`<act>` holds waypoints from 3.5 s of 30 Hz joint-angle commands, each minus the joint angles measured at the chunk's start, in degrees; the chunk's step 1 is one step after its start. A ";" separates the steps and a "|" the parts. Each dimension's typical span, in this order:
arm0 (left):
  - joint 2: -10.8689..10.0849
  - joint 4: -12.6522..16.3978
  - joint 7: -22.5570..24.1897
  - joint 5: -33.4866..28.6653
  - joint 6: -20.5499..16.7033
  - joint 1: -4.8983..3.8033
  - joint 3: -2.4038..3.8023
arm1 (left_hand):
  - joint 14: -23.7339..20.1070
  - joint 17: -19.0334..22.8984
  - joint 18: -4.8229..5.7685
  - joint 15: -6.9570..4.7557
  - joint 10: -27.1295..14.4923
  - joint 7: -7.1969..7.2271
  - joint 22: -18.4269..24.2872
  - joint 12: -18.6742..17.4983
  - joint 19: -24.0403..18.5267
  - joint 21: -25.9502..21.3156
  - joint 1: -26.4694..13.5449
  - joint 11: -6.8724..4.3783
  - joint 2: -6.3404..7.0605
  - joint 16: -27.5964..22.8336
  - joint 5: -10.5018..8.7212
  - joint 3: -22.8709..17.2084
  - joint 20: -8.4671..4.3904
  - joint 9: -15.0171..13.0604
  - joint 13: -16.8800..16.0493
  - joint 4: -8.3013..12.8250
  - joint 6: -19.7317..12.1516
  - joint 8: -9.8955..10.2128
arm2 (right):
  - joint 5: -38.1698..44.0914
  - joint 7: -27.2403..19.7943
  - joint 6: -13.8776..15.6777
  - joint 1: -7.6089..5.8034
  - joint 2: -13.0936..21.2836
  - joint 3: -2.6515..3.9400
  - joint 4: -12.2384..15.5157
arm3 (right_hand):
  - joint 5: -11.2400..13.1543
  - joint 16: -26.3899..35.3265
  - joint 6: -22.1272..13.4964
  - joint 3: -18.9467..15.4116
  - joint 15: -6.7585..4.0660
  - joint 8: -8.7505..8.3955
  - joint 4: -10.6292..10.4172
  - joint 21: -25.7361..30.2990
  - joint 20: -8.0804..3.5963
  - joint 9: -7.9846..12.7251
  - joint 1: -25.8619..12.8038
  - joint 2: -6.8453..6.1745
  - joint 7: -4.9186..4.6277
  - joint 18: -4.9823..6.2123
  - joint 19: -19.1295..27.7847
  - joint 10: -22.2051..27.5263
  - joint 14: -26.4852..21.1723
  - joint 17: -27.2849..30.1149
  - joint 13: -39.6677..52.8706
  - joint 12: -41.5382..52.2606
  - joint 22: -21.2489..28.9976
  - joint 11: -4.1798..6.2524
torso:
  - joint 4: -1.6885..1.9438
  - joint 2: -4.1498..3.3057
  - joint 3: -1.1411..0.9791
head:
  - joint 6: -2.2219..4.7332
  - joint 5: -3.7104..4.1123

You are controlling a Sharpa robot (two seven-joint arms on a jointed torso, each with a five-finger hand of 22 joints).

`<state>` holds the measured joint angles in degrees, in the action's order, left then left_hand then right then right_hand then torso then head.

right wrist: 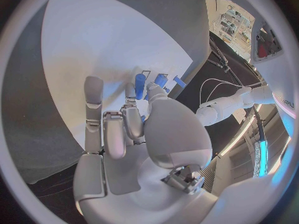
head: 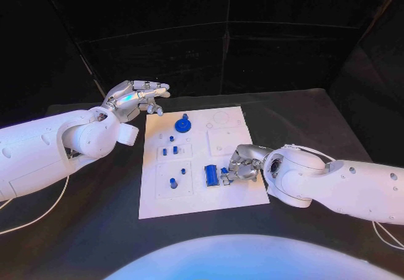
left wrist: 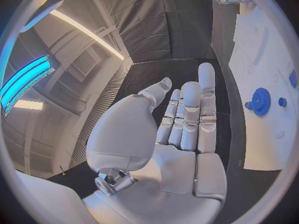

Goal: Assemble the parts on the task board

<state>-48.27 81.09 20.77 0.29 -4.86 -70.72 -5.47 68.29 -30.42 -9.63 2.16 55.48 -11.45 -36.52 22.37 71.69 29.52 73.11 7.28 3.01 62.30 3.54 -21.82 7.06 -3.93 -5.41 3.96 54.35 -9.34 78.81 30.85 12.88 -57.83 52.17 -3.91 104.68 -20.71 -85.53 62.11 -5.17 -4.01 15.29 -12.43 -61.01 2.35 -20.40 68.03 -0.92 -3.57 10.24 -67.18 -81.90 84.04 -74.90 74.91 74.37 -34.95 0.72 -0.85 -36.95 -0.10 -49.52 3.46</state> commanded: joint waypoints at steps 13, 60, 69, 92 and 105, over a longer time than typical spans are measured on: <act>0.07 -0.02 0.10 0.23 0.82 -0.08 0.03 | -0.42 0.00 -0.76 -0.15 -0.35 0.03 0.05 0.24 -0.02 -0.20 -0.49 -0.16 -0.14 0.19 0.30 0.44 0.37 0.02 0.06 -0.05 -0.28 -0.32 | -0.14 -0.69 0.52 -0.07 0.09 0.01 0.10 | 4.45 0.08 0.49 -3.06 -0.26 -0.31 -3.57 0.13 -0.18 -0.66 -1.10 0.05 -0.07 -0.96 -0.12 -0.47 3.98 -4.44 0.45 0.11 0.13 -0.08 | -0.02 0.03 -0.01 | -0.06 0.07; 0.50 -0.44 0.93 0.75 0.29 -0.05 -0.01 | -0.60 0.29 -0.75 -0.09 -0.64 -0.02 0.17 0.61 0.00 -0.31 -0.91 -0.10 -0.19 0.25 0.35 0.77 0.43 0.02 0.07 -0.43 -0.48 -0.50 | -19.76 -22.43 13.54 -0.70 3.21 0.04 -2.82 | 1.24 3.17 -5.13 -5.13 1.17 -3.57 -2.29 4.79 0.99 -0.21 4.46 0.95 -2.24 0.06 3.73 2.69 2.65 1.32 -3.88 -5.08 7.16 -1.88 | 0.23 0.46 0.29 | 1.28 0.10; 1.81 -2.47 2.52 -0.05 -2.41 -0.01 -0.03 | -12.03 6.41 -0.28 1.33 -2.22 -0.22 3.21 1.41 -9.51 -6.40 -0.83 0.44 -0.41 -7.19 0.37 1.95 1.68 0.03 0.64 -0.93 -0.94 -1.48 | -51.38 -44.03 11.63 -3.17 -1.52 0.08 -16.19 | 2.27 37.88 -8.72 -4.52 3.56 -5.04 1.82 16.91 3.60 0.17 12.27 3.11 -4.63 -0.07 11.26 22.22 -11.72 44.00 -30.83 -37.13 14.50 -4.26 | 0.52 2.50 1.15 | 2.96 1.04; 15.14 -19.52 8.75 -6.32 -11.75 4.04 0.00 | -16.44 25.56 -0.93 7.26 -2.87 1.47 19.98 -13.95 -30.62 -25.58 -0.29 2.98 -0.75 -51.07 0.42 2.35 9.27 0.17 1.84 -1.37 -2.04 4.65 | -67.23 -58.37 -2.01 -3.80 -21.84 0.38 -47.06 | 6.72 79.86 -8.99 0.30 12.61 -11.76 6.27 44.79 13.23 11.91 15.24 4.61 -8.27 0.27 23.80 24.06 -26.69 64.71 -69.40 -66.09 30.06 -10.36 | 1.76 6.83 1.07 | 8.29 0.01; 13.44 -14.75 7.15 -4.05 -14.86 5.59 0.93 | -41.99 30.42 3.76 2.64 -28.71 6.52 28.52 -22.37 -51.07 -29.52 -36.40 -2.04 -3.01 -57.22 -3.54 12.20 1.21 3.93 5.41 -3.96 -27.71 9.34 | -67.71 -56.82 5.36 -3.46 -19.97 0.91 -42.44 | 13.64 85.53 -35.25 5.17 8.58 -15.29 12.43 53.57 5.70 20.40 -26.38 0.92 -2.44 -4.23 45.05 52.68 -55.29 70.72 -74.91 -74.37 34.95 -5.73 | 1.37 6.37 0.72 | 11.00 -1.40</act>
<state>-34.46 65.14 27.38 -4.54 -16.14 -65.27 -4.68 36.01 -1.08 -8.26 6.57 36.65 -6.75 -10.95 5.22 28.25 1.13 50.27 7.16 0.45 6.92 1.14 -13.17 11.34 -0.91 -0.87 0.56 36.47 -1.13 12.72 -25.15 14.66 -61.24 31.78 -3.12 61.00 -9.64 -1.15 36.71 -0.95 6.23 1.07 -1.21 -10.16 10.97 -4.06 56.90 0.92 -8.21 7.96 -30.25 -39.91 39.28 -5.70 0.94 5.31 -0.97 -6.83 0.73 -30.34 0.86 -39.46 2.57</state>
